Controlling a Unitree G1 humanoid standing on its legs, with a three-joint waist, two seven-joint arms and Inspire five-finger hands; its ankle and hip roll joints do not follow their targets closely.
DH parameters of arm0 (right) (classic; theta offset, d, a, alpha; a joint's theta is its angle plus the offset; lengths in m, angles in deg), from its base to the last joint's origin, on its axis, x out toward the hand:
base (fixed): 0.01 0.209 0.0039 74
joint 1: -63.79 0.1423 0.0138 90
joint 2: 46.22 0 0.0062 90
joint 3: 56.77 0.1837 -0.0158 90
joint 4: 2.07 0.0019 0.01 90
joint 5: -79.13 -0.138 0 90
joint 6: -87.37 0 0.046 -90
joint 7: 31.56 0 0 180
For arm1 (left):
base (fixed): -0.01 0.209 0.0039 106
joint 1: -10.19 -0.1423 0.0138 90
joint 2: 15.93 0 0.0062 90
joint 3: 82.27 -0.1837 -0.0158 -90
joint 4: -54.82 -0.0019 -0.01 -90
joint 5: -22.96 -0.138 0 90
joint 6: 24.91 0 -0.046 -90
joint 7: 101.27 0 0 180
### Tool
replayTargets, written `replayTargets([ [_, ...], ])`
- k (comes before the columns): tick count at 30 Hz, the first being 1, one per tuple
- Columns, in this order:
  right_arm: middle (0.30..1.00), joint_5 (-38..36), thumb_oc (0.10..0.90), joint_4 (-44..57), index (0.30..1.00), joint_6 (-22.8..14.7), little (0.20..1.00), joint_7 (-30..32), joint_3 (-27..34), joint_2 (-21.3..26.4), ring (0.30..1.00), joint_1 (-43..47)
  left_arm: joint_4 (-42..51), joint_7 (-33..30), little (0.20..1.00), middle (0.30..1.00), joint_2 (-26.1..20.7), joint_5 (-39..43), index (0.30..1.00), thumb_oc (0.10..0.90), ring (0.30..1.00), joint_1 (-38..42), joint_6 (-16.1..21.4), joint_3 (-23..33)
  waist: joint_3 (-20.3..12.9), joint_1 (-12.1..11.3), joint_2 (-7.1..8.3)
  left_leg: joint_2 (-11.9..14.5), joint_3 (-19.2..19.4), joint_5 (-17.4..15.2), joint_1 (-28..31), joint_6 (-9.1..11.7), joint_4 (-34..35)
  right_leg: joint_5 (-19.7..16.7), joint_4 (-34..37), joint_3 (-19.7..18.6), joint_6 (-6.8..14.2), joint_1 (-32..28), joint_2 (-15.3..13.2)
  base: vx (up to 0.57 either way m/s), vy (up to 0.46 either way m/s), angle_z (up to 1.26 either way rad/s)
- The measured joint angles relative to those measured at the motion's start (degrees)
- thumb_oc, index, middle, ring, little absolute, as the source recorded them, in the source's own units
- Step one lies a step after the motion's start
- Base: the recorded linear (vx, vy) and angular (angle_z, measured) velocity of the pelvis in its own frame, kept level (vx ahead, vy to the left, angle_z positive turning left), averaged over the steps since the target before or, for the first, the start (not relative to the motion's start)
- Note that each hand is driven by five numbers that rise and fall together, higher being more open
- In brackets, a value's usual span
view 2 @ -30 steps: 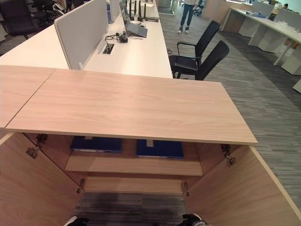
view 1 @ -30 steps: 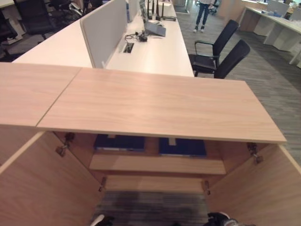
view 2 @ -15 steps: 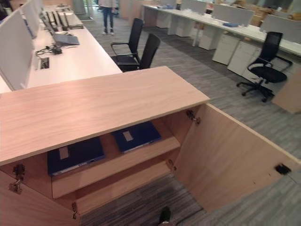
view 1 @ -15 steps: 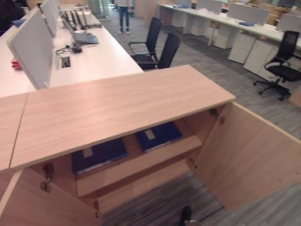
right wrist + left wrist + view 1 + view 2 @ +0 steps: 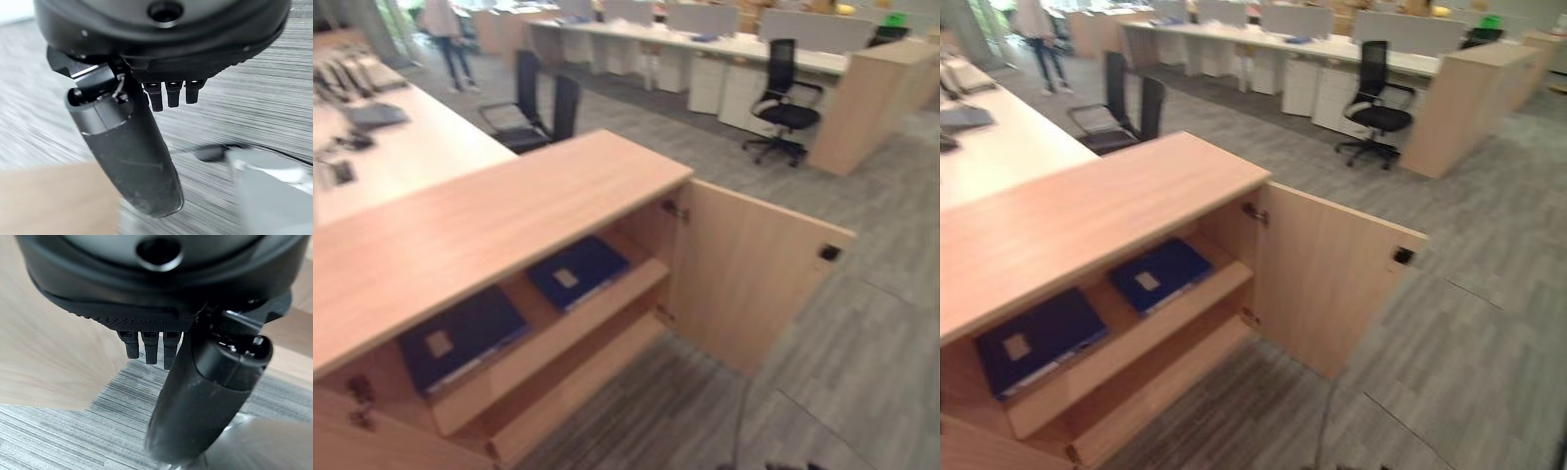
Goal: Put the empty folder in the office cabinet
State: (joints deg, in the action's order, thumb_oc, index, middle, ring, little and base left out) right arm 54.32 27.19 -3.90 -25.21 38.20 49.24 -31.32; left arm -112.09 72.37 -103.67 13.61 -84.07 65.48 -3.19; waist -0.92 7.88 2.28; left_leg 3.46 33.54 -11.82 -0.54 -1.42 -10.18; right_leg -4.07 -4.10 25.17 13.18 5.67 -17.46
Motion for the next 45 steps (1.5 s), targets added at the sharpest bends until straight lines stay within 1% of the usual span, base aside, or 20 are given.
replayTargets([
  [1,0.900,-0.01,0.800,-0.03,0.900,-0.54,0.900,0.92,0.78,2.46,0.900,0.29,-0.29,-0.16,0.900,0.900,-1.21,-0.08,0.900,0.800,0.900,0.54,-0.13,-2.03,-0.43,1.52,1.06,-0.82,0.06,3.66,0.60,0.42,5.26,-0.41,0.39,0.17,0.05,0.76,0.50,0.02,-0.147,-0.16],
  [3,0.900,0.00,0.800,-0.43,0.900,-0.60,0.900,2.04,1.79,4.77,0.900,0.37,-0.36,0.09,0.900,0.900,-2.47,0.06,0.900,0.800,0.900,0.51,-0.21,-2.34,-0.61,1.58,2.22,-1.34,0.55,5.39,0.58,0.35,7.85,-0.38,1.80,-0.60,0.06,0.23,0.69,0.03,-0.127,-0.07],
  [4,0.900,-0.01,0.800,-0.55,0.900,-0.78,0.900,2.58,2.90,5.44,0.900,0.35,-0.31,0.04,0.900,0.900,-2.95,0.14,0.900,0.800,0.900,0.56,-0.20,-2.31,-0.62,1.53,3.12,-1.45,0.50,6.71,0.77,0.03,8.93,-1.52,3.39,-0.24,-0.32,-0.59,1.19,0.04,-0.147,-0.14],
  [5,0.900,-0.01,0.800,-0.55,0.900,-0.75,0.900,3.09,3.39,6.24,0.900,0.40,-0.14,0.01,0.900,0.900,-3.32,0.23,0.900,0.800,0.900,0.57,-0.26,-2.33,-0.68,1.69,3.34,-1.27,0.35,7.92,0.86,0.14,9.86,-2.74,4.61,-0.37,-0.77,-0.44,1.92,0.03,-0.106,-0.07],
  [8,0.900,0.01,0.800,-0.41,0.900,-1.32,0.900,3.30,3.57,10.21,0.900,1.40,-0.17,-0.16,0.900,0.900,-3.03,0.13,0.900,0.800,0.900,0.24,-0.42,-3.84,-0.71,3.01,2.49,-0.65,0.37,8.97,1.26,0.80,13.05,-4.27,6.42,-0.46,-2.77,-0.73,3.99,0.04,-0.092,0.02],
  [10,0.900,0.04,0.800,-0.40,0.900,-1.30,0.900,3.55,3.56,11.28,0.900,1.38,-0.16,-0.16,0.900,0.900,-2.72,0.16,0.900,0.800,0.900,0.24,-0.39,-4.74,-0.83,3.00,1.79,0.03,0.38,9.79,1.86,1.51,14.57,-4.26,7.02,-0.41,-3.04,-1.03,5.28,0.04,-0.063,-0.02],
  [12,0.900,0.12,0.800,1.53,0.900,-1.32,0.900,3.55,3.51,11.61,0.900,1.53,0.14,-0.11,0.900,0.900,-1.94,0.16,0.900,0.800,0.900,0.48,-0.25,-4.69,-1.10,2.87,-0.12,1.58,0.40,11.24,2.01,2.11,15.09,-4.30,8.54,-0.25,-3.59,-1.84,7.48,0.04,-0.063,-0.08],
  [14,0.900,0.93,0.800,2.38,0.900,-1.20,0.900,3.37,2.78,11.99,0.900,1.94,0.58,-0.10,0.900,0.900,-1.01,0.22,0.900,0.800,0.900,0.93,-0.01,-4.48,-0.98,2.65,-1.53,2.21,0.32,11.76,2.72,2.60,15.09,-4.23,9.08,0.18,-5.31,-2.92,8.23,0.04,-0.063,0.03],
  [15,0.900,2.13,0.800,3.48,0.900,-0.64,0.900,3.13,1.95,12.52,0.900,1.90,0.94,0.18,0.900,0.900,-0.85,0.38,0.900,0.800,0.900,1.01,0.61,-4.48,-0.96,2.67,-1.98,2.39,0.23,12.01,2.66,2.86,15.09,-4.02,9.08,0.51,-5.64,-3.01,8.34,0.03,-0.047,0.07],
  [18,0.900,4.93,0.800,10.02,0.900,-0.29,0.900,1.98,0.10,14.01,0.900,1.55,1.58,0.76,0.900,0.900,-0.60,0.74,0.900,0.800,0.900,1.46,1.54,-4.16,-0.83,2.75,-2.33,2.50,0.11,12.21,2.57,2.96,15.08,-3.74,9.06,0.54,-6.16,-2.93,8.51,0.02,-0.051,0.00],
  [20,0.900,6.65,0.800,15.52,0.900,-0.44,0.900,1.01,-1.45,16.29,0.900,1.77,1.67,1.29,0.900,0.900,-0.55,1.36,0.900,0.800,0.900,1.67,1.85,-3.37,-0.70,2.81,-2.58,2.56,-0.14,13.60,2.47,2.91,15.08,-3.73,9.09,0.52,-6.39,-2.92,8.59,0.01,-0.038,0.00],
  [24,0.900,6.81,0.800,18.68,0.900,-1.93,0.900,0.25,-2.12,18.69,0.900,3.80,1.69,1.77,0.900,0.900,-0.57,1.90,0.900,0.800,0.900,2.65,2.12,-2.76,-0.37,2.11,-2.47,2.06,-0.55,14.23,2.46,2.74,14.91,-3.63,9.09,0.86,-6.52,-3.14,8.17,0.02,-0.048,0.09],
  [26,0.900,6.79,0.800,21.89,0.900,-2.66,0.900,-0.65,-3.08,20.84,0.900,6.58,2.57,2.08,0.900,0.900,-0.62,2.06,0.900,0.800,0.900,3.56,2.11,-2.75,1.26,1.37,-2.99,1.79,-1.30,14.33,2.24,2.59,14.79,-3.72,9.08,1.87,-6.72,-3.26,7.98,0.02,-0.071,0.21],
  [29,0.900,6.74,0.800,22.02,0.900,-2.74,0.900,-1.14,-5.19,22.25,0.900,11.09,3.39,2.16,0.900,0.900,-0.59,2.22,0.900,0.800,0.900,3.63,2.18,-2.79,2.28,0.28,-3.47,1.76,-1.79,14.45,2.17,2.42,14.78,-3.95,9.06,2.28,-7.54,-3.51,8.05,0.02,-0.077,0.11],
  [31,0.900,6.65,0.800,21.98,0.900,-3.16,0.900,-1.98,-7.98,23.82,0.900,15.26,3.53,2.20,0.900,0.900,-0.55,2.25,0.900,0.800,0.900,4.18,2.18,-2.88,3.11,-0.69,-4.22,1.84,-2.42,14.44,2.32,2.42,14.79,-3.59,9.09,2.86,-8.02,-4.01,8.10,0.02,-0.072,0.14],
  [33,0.900,6.64,0.800,21.83,0.900,-3.51,0.900,-2.70,-9.94,24.58,0.900,18.38,3.53,2.24,0.900,0.900,-0.54,2.27,0.900,0.800,0.900,4.66,2.13,-3.01,3.33,-1.08,-4.74,1.99,-2.62,14.44,2.22,2.43,14.79,-3.40,9.09,3.50,-8.17,-4.20,8.17,0.02,-0.078,0.15],
  [34,0.900,6.58,0.800,21.62,0.900,-3.71,0.900,-2.86,-11.01,24.72,0.900,20.67,3.66,2.24,0.900,0.900,-0.54,2.33,0.900,0.800,0.900,4.68,2.14,-3.07,3.44,-2.01,-5.15,2.15,-2.79,14.44,2.17,2.44,14.78,-2.96,9.09,3.65,-7.74,-4.24,8.26,0.03,-0.110,0.08],
  [36,0.900,6.50,0.800,21.48,0.900,-3.72,0.900,-3.03,-12.89,24.87,0.900,23.74,3.66,2.23,0.900,0.900,-0.54,2.40,0.900,0.800,0.900,4.69,2.13,-3.60,3.84,-2.13,-5.51,2.28,-3.04,14.54,1.86,2.57,14.78,-2.84,9.09,3.92,-7.72,-4.19,8.57,0.02,-0.090,0.09],
  [40,0.900,4.27,0.800,19.51,0.900,-3.85,0.900,-3.51,-16.03,25.50,0.900,28.84,3.73,2.25,0.900,0.900,-0.53,2.49,0.900,0.800,0.900,5.09,2.20,-4.09,4.10,-3.44,-5.69,2.58,-3.95,14.72,1.33,2.70,14.76,-2.51,9.09,4.92,-8.25,-4.18,8.85,0.03,-0.091,0.11],
  [45,0.900,3.23,0.800,15.16,0.900,-3.71,0.900,-3.57,-18.22,27.24,0.900,34.61,3.78,2.22,0.900,0.900,-0.53,4.62,0.900,0.800,0.900,5.24,2.46,-4.82,4.97,-3.42,-6.05,2.70,-4.22,14.76,0.79,2.68,14.46,-2.34,9.08,5.36,-8.51,-4.07,8.89,0.02,-0.072,0.05],
])
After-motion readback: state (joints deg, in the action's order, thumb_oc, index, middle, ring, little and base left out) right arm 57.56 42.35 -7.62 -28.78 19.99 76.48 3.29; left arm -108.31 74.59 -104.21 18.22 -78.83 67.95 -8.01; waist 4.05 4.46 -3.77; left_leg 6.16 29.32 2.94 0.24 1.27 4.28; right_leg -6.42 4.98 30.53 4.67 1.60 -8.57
